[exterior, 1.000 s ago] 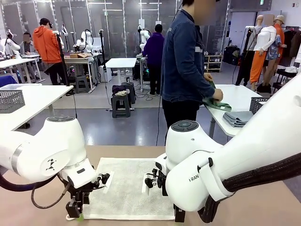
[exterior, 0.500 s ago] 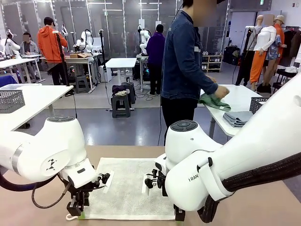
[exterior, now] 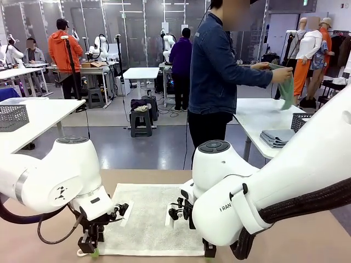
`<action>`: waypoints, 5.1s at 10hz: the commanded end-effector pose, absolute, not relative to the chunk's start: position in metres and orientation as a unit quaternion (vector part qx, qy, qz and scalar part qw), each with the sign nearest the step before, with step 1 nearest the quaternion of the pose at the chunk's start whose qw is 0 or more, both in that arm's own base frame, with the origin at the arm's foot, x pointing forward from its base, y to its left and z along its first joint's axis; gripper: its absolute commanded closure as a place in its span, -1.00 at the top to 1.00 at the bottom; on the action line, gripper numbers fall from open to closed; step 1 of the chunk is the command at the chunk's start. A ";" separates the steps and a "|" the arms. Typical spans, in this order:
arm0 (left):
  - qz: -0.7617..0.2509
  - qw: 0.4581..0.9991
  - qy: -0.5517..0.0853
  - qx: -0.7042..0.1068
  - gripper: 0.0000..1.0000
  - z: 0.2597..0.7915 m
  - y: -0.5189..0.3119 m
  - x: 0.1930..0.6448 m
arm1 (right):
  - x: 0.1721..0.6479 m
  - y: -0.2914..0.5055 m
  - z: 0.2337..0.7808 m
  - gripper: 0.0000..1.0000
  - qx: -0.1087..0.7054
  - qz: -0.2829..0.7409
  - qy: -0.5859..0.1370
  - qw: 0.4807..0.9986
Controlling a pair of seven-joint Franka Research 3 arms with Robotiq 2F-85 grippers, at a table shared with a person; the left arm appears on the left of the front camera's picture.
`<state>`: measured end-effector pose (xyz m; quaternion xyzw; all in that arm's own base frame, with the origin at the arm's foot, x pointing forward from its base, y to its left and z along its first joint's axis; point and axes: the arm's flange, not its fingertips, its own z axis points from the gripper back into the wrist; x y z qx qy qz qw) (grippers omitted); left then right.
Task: Fold the towels and place them in the basket.
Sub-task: When a person lays out a Towel with hook on the table, fold it in half twice.
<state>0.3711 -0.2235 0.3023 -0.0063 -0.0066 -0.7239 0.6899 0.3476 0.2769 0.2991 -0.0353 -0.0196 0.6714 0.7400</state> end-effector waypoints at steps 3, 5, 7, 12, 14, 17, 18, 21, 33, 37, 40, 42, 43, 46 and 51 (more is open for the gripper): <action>-0.733 0.681 -0.004 -0.006 0.04 0.295 -0.226 0.378 | 0.350 0.277 0.301 0.02 -0.038 0.678 -0.016 0.734; -0.733 0.680 -0.006 0.006 -0.35 0.296 -0.228 0.377 | 0.350 0.277 0.300 -0.31 -0.034 0.680 -0.016 0.732; -0.734 0.679 -0.020 0.010 -0.74 0.303 -0.227 0.377 | 0.351 0.277 0.303 -0.71 -0.035 0.679 -0.020 0.733; -0.737 0.676 -0.012 0.006 -1.00 0.312 -0.228 0.380 | 0.355 0.275 0.311 -1.00 -0.030 0.679 -0.019 0.734; -0.739 0.673 -0.009 0.008 -1.00 0.315 -0.229 0.381 | 0.355 0.275 0.315 -1.00 -0.027 0.684 -0.015 0.728; -0.742 0.670 -0.020 0.005 -1.00 0.322 -0.231 0.381 | 0.355 0.274 0.321 -1.00 -0.023 0.687 -0.020 0.726; -0.741 0.671 -0.030 0.006 -1.00 0.328 -0.230 0.380 | 0.354 0.272 0.326 -1.00 -0.025 0.687 -0.029 0.726; -0.728 0.681 -0.080 0.023 -1.00 0.364 -0.222 0.378 | 0.352 0.266 0.355 -1.00 -0.052 0.681 -0.067 0.728; -0.722 0.685 -0.088 0.033 -1.00 0.379 -0.226 0.383 | 0.349 0.287 0.327 -0.60 -0.004 0.653 -0.011 0.758; -0.722 0.685 -0.088 0.033 -1.00 0.379 -0.226 0.383 | 0.356 0.300 0.307 -0.60 0.017 0.656 0.008 0.754; -0.722 0.685 -0.088 0.033 -1.00 0.379 -0.226 0.383 | 0.355 0.305 0.300 -0.60 0.011 0.671 0.015 0.741; -0.722 0.685 -0.088 0.033 -1.00 0.379 -0.226 0.383 | 0.358 0.306 0.294 -0.60 0.006 0.681 0.015 0.733; -0.722 0.685 -0.088 0.033 -1.00 0.379 -0.226 0.383 | 0.360 0.307 0.291 -0.60 0.007 0.684 0.019 0.729; -0.722 0.685 -0.088 0.033 -1.00 0.379 -0.226 0.383 | 0.362 0.307 0.290 -1.00 0.002 0.690 0.016 0.723; -0.722 0.685 -0.088 0.033 -1.00 0.379 -0.226 0.383 | 0.362 0.298 0.309 -1.00 -0.006 0.698 -0.004 0.716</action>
